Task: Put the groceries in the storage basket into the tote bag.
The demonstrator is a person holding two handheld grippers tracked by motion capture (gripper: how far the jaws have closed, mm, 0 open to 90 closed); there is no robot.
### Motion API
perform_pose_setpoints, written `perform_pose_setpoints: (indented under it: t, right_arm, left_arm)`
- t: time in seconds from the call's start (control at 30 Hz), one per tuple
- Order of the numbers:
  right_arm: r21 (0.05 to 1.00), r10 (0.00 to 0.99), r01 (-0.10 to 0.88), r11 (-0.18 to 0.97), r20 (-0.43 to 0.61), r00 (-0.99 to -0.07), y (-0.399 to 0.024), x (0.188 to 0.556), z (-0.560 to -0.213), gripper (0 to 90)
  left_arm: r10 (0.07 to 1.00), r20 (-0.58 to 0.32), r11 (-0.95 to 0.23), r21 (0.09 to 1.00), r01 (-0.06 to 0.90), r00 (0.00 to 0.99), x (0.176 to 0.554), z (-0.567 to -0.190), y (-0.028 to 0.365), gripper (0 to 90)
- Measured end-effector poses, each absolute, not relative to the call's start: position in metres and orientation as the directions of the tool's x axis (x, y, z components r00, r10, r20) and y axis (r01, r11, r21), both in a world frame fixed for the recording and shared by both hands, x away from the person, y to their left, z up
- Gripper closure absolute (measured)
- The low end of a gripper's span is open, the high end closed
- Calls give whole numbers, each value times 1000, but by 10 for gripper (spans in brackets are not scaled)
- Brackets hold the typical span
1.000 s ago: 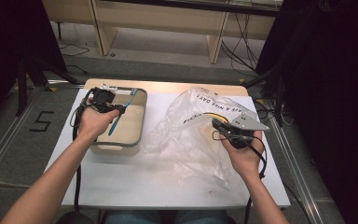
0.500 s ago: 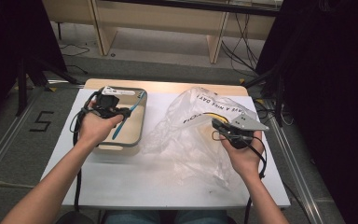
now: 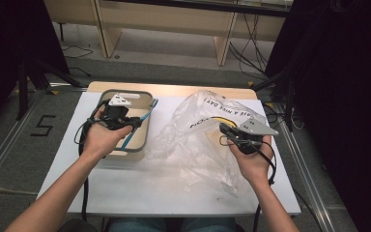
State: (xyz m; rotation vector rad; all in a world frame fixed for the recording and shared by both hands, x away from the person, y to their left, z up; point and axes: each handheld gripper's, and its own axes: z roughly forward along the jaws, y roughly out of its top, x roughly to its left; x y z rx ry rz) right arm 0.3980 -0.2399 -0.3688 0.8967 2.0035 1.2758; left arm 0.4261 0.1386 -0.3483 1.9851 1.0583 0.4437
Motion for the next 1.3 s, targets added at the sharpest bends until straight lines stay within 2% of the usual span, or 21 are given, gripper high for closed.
perform_pose_setpoints:
  t: [1.3]
  right_arm:
    - [919,792,229,321,-128,-597,-239,399,-371,900]
  left_arm:
    - [672,-60,-391,817,423,738,381,-349,91,819]
